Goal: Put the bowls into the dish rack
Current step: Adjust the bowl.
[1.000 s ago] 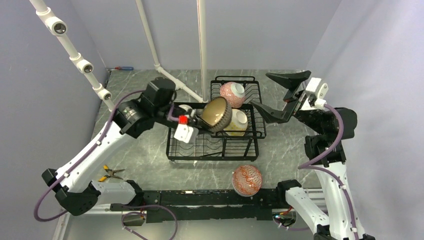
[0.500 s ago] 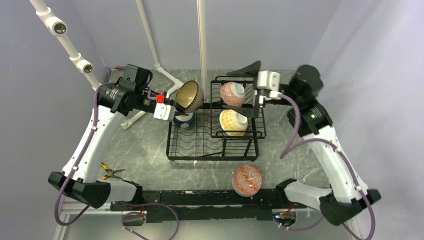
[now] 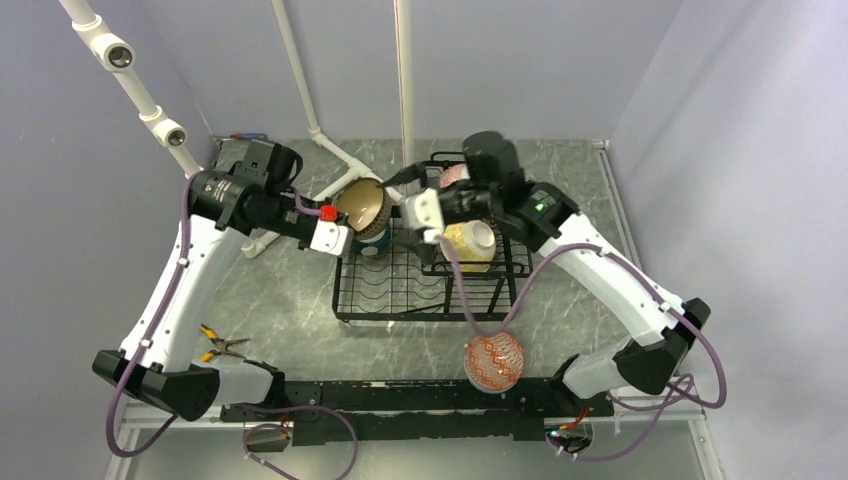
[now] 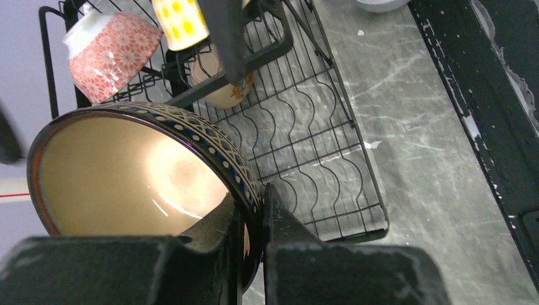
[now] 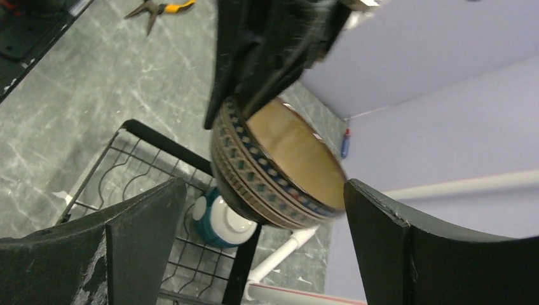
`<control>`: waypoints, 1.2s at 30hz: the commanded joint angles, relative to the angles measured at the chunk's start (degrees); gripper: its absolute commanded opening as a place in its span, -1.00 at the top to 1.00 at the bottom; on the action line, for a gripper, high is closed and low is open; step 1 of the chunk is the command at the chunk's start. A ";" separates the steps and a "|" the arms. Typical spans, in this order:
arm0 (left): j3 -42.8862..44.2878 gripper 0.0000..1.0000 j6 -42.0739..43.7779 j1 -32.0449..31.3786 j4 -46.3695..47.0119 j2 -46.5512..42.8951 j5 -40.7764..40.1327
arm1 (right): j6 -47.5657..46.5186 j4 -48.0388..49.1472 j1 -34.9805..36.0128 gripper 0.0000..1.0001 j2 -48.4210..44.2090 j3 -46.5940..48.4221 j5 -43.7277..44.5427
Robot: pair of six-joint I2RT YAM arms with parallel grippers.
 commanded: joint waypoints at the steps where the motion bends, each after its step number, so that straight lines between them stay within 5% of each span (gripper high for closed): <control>1: -0.80 0.95 1.79 0.11 -1.97 -4.45 -0.70 | -8.17 1.24 5.72 -0.98 -0.28 -3.59 8.82; 5: -0.85 0.95 1.90 0.12 -4.47 -4.80 -1.08 | -10.41 0.66 10.34 -0.88 1.69 -5.11 13.94; 11: -1.62 0.95 2.56 0.01 -7.32 -4.30 -2.13 | -13.95 1.57 14.64 -0.41 4.73 -7.03 24.16; 19: -0.87 0.95 3.88 0.01 -7.77 -3.65 -1.96 | -17.31 1.51 15.48 0.02 7.67 -7.42 27.00; 24: -2.69 0.95 3.41 0.01 -3.24 -5.08 -3.12 | -17.55 0.45 15.50 0.43 9.14 -6.27 25.99; 25: -3.34 0.95 3.06 0.01 -2.06 -5.53 -3.29 | -17.75 0.27 15.51 0.57 9.42 -6.07 26.13; 26: -4.35 0.94 3.01 0.01 -0.85 -5.85 -3.56 | -17.71 0.49 15.51 0.93 9.50 -6.26 26.42; 27: -5.19 0.94 3.01 0.01 0.35 -6.22 -3.93 | -17.26 1.70 15.56 1.00 9.44 -6.91 26.94; 36: -13.28 0.95 -1.91 0.02 15.31 -11.29 -7.67 | -13.85 8.48 14.68 1.00 7.18 -11.34 28.90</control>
